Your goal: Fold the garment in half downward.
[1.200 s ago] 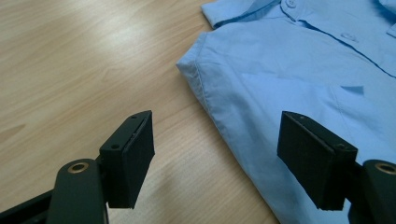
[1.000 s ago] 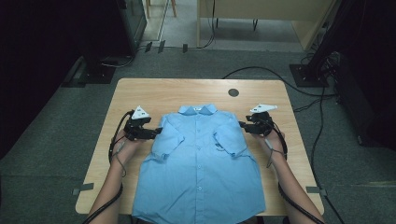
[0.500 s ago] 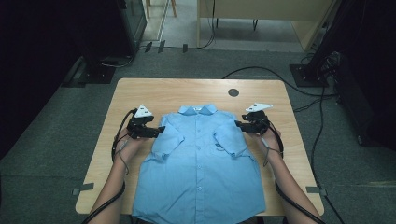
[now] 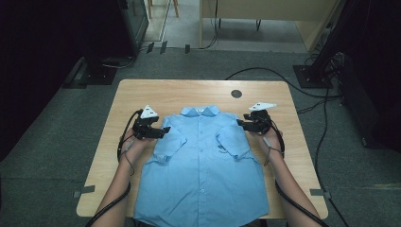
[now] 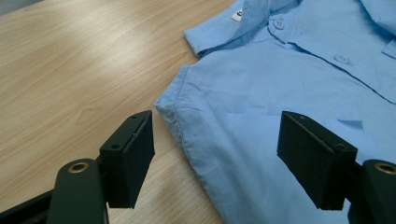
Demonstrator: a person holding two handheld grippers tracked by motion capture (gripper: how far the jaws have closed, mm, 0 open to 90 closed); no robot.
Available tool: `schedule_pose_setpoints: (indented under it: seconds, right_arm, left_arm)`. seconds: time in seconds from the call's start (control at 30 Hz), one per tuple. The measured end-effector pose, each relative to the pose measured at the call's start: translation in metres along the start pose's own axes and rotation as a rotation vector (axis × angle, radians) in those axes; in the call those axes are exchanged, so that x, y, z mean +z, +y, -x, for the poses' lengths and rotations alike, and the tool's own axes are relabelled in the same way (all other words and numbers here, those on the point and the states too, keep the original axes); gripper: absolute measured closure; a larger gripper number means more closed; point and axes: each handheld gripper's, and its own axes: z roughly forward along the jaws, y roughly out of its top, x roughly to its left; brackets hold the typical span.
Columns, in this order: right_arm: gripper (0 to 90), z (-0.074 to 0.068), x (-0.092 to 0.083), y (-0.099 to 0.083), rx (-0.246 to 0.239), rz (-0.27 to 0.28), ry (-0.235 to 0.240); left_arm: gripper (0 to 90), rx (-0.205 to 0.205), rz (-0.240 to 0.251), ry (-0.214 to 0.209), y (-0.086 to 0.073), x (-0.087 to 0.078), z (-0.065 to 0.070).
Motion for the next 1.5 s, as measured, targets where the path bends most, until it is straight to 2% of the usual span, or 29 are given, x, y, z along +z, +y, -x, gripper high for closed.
schedule_pose_setpoints:
  seconds: [0.2,0.23,0.33,0.4,0.43,0.47,0.53,0.57,0.77,0.83,0.87,0.9,0.93,0.97,1.03,1.1,1.13,1.17,1.2,1.23,1.27,1.3,1.33,1.37,1.4,1.43,1.47,1.5]
  right_arm:
    - [52.1,-0.001,0.005,0.001,-0.028,-0.013,-0.009]
    - [52.3,-0.001,0.005,0.001,-0.028,-0.013,-0.009]
    - [52.5,-0.002,0.008,0.001,-0.031,-0.017,-0.004]
    - [52.6,-0.002,0.009,0.001,-0.031,-0.025,-0.003]
    - [52.6,-0.003,0.009,0.002,-0.033,-0.028,-0.001]
    - [52.6,-0.003,0.009,0.002,-0.033,-0.028,-0.001]
    - [52.6,-0.004,0.010,0.003,-0.036,-0.028,0.001]
    - [52.7,-0.004,0.010,0.004,-0.037,-0.030,0.000]
    - [54.6,-0.002,0.015,0.004,-0.019,-0.031,0.004]
    - [54.9,-0.001,0.018,0.005,-0.016,-0.034,0.007]
    - [55.4,-0.001,0.023,0.005,0.001,-0.039,0.015]
    - [55.4,-0.001,0.023,0.005,0.001,-0.039,0.015]
    - [55.4,-0.003,0.031,0.005,0.005,-0.056,0.012]
    - [57.6,-0.003,0.031,0.005,0.005,-0.056,0.012]
    - [57.6,-0.002,0.036,0.004,0.010,-0.066,0.005]
    - [61.9,-0.001,0.037,0.004,0.012,-0.066,0.005]
    - [61.9,-0.001,0.037,0.004,0.012,-0.066,0.005]
    - [61.9,0.000,0.037,0.003,-0.001,-0.060,-0.008]
    - [69.5,0.000,0.037,0.003,-0.001,-0.060,-0.008]
    - [69.5,0.000,0.037,0.003,-0.001,-0.060,-0.008]
    - [69.5,0.000,0.037,0.002,-0.013,-0.056,-0.007]
    - [80.8,0.000,0.037,0.002,-0.013,-0.056,-0.007]
    - [83.7,0.000,0.037,0.002,-0.017,-0.056,-0.009]
    - [83.7,0.000,0.037,0.002,-0.017,-0.056,-0.009]
    - [83.7,-0.002,0.035,0.002,-0.010,-0.050,0.001]
    - [87.0,-0.002,0.035,0.002,-0.010,-0.050,0.001]
    - [87.0,-0.002,0.035,0.002,-0.010,-0.050,0.001]
    - [87.0,0.003,0.029,0.002,0.006,-0.040,0.013]
  left_arm:
    - [27.5,0.011,-0.005,0.012,0.001,0.005,0.002]
    - [27.5,0.036,-0.012,0.024,0.004,0.008,0.006]
    - [27.5,0.036,-0.012,0.024,0.004,0.008,0.006]
    - [27.4,0.074,-0.026,0.052,0.005,0.009,0.010]
    - [27.5,0.056,-0.021,0.040,0.007,0.011,0.009]
    - [30.8,0.056,-0.021,0.040,0.007,0.011,0.009]
    - [30.8,0.056,-0.021,0.040,0.007,0.011,0.009]
    - [31.8,0.037,-0.036,0.044,0.009,0.015,0.006]
    - [34.3,0.034,-0.050,0.051,0.009,0.018,0.004]
    - [39.8,0.031,-0.059,0.059,0.009,0.020,0.003]
    - [39.8,0.026,-0.054,0.064,0.009,0.023,0.002]
    - [50.7,0.026,-0.054,0.064,0.009,0.023,0.002]
    - [50.7,0.026,-0.054,0.064,0.009,0.023,0.002]
    - [50.7,0.008,-0.067,0.068,0.006,0.027,-0.001]
    - [53.8,0.008,-0.067,0.068,0.006,0.027,-0.001]
    - [54.7,-0.002,-0.087,0.075,0.001,0.028,-0.006]
    - [63.6,-0.002,-0.087,0.075,0.001,0.028,-0.006]
    - [63.6,-0.002,-0.087,0.075,0.001,0.028,-0.006]
    - [63.6,-0.005,-0.085,0.076,0.000,0.028,-0.007]
    - [74.1,-0.005,-0.085,0.076,0.000,0.028,-0.007]
    - [74.1,-0.005,-0.085,0.076,0.000,0.028,-0.007]
    - [74.1,-0.005,-0.085,0.081,0.001,0.028,-0.007]
    - [75.8,-0.023,-0.079,0.131,-0.001,0.024,-0.013]
    - [80.1,-0.023,-0.079,0.131,-0.001,0.024,-0.013]
    - [80.1,-0.023,-0.079,0.131,-0.001,0.024,-0.013]
    - [80.1,-0.089,-0.044,0.145,-0.006,0.017,-0.022]
    - [84.4,-0.089,-0.044,0.145,-0.006,0.017,-0.022]
    - [84.4,-0.089,-0.044,0.145,-0.006,0.017,-0.022]
